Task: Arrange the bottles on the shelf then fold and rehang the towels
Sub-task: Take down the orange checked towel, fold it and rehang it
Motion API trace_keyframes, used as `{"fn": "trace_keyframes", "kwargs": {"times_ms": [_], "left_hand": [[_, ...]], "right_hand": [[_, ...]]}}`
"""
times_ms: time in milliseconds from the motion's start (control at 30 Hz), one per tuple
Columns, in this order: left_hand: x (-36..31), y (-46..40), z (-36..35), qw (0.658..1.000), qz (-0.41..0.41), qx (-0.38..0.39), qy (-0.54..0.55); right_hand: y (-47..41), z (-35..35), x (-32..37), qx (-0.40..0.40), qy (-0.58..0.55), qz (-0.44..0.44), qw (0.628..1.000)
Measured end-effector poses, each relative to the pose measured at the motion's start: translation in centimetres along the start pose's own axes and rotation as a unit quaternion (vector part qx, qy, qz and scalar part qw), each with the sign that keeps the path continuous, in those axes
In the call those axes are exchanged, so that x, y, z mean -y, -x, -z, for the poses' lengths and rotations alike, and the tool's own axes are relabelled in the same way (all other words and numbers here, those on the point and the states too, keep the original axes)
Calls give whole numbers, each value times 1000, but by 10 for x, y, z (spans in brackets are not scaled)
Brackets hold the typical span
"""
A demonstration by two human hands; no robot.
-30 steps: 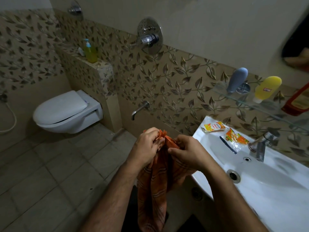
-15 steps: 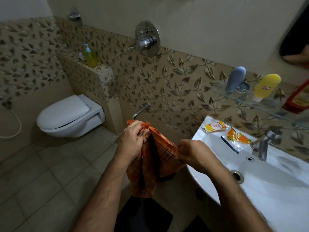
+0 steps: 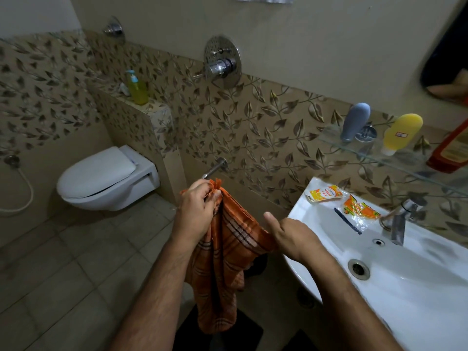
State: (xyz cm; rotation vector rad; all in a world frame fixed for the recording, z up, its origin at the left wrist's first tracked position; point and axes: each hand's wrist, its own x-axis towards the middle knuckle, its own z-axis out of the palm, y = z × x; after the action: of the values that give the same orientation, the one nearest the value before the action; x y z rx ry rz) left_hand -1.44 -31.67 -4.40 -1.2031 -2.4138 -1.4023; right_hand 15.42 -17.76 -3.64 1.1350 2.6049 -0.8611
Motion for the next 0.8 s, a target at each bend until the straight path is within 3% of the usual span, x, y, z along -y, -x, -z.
{"fn": "trace_keyframes", "kwargs": {"times_ms": [100, 267, 467, 633, 800], "left_hand": [[0, 3, -1, 1000, 3, 6, -5], [3, 7, 0, 1000, 17, 16, -16], [9, 8, 3, 998, 55, 17, -28], [12, 7, 3, 996, 77, 18, -41], [13, 7, 3, 995, 84, 14, -53]], "right_hand": [[-5, 0, -2, -36, 59, -23, 997], [-3, 3, -4, -72, -26, -22, 997], [0, 7, -12, -118, -12, -17, 993], [11, 17, -10, -63, -107, 40, 991], [21, 23, -7, -4, -254, 66, 965]]}}
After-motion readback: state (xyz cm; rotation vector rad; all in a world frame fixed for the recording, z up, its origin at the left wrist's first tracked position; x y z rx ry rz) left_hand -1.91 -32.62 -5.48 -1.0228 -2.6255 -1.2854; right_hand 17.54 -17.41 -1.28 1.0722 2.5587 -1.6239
